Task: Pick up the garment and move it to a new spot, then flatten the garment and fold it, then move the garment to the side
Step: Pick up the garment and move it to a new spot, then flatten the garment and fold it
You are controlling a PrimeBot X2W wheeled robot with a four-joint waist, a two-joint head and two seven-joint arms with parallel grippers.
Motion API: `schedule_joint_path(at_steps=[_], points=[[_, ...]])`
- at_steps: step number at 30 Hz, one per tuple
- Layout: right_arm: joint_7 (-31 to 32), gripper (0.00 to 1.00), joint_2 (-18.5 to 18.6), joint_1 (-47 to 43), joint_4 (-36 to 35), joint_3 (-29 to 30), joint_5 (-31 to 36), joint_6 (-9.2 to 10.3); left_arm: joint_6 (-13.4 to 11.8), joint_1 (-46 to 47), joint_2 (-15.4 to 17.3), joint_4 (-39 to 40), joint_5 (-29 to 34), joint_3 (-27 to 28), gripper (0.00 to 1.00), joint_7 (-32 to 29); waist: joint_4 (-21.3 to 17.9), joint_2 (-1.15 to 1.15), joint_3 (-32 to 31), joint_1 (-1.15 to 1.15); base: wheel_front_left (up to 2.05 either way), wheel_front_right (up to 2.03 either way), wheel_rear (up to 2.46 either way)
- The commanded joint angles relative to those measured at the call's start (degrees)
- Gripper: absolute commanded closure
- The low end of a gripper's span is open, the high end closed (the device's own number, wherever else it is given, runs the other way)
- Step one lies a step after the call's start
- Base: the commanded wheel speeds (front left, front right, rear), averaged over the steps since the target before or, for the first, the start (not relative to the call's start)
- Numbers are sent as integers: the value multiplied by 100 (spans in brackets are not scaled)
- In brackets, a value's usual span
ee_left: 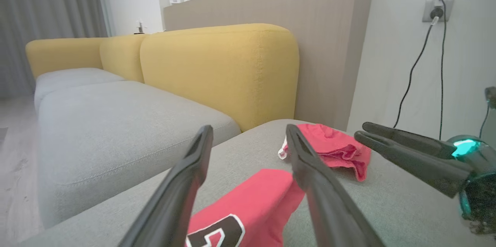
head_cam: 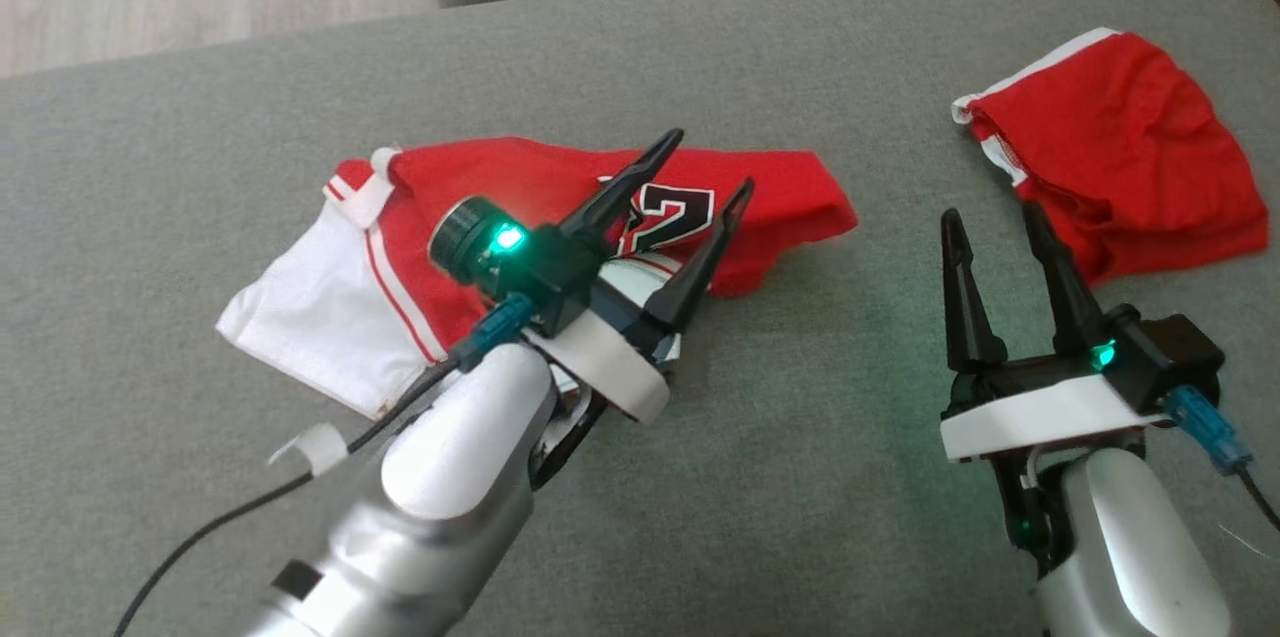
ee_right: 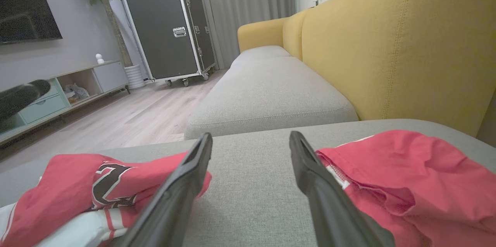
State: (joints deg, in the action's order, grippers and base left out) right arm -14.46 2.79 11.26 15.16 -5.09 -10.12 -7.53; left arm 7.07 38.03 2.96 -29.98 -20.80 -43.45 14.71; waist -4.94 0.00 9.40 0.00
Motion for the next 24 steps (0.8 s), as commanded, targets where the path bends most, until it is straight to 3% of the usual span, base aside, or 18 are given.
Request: schedule_joint_path(at_steps=[1,4,13,24], points=[[-54,0,9,195,-202,-92,-20,4,2,-16,19,129,-64,320,0,29,85,0,-85,0,0,0,0],[-54,0,9,164,-202,-73,-8,4,-19,-196,36,171,-99,538,0,29,172,0,-157,0,0,0,0],[-54,0,9,-96,-179,61,88,4,-197,-1608,253,894,-30,1896,0,29,734,0,-553,0,0,0,0],[-54,0,9,-312,-135,7,68,4,-104,-2918,88,1185,98,3001,0,29,997,0,-778,0,0,0,0]])
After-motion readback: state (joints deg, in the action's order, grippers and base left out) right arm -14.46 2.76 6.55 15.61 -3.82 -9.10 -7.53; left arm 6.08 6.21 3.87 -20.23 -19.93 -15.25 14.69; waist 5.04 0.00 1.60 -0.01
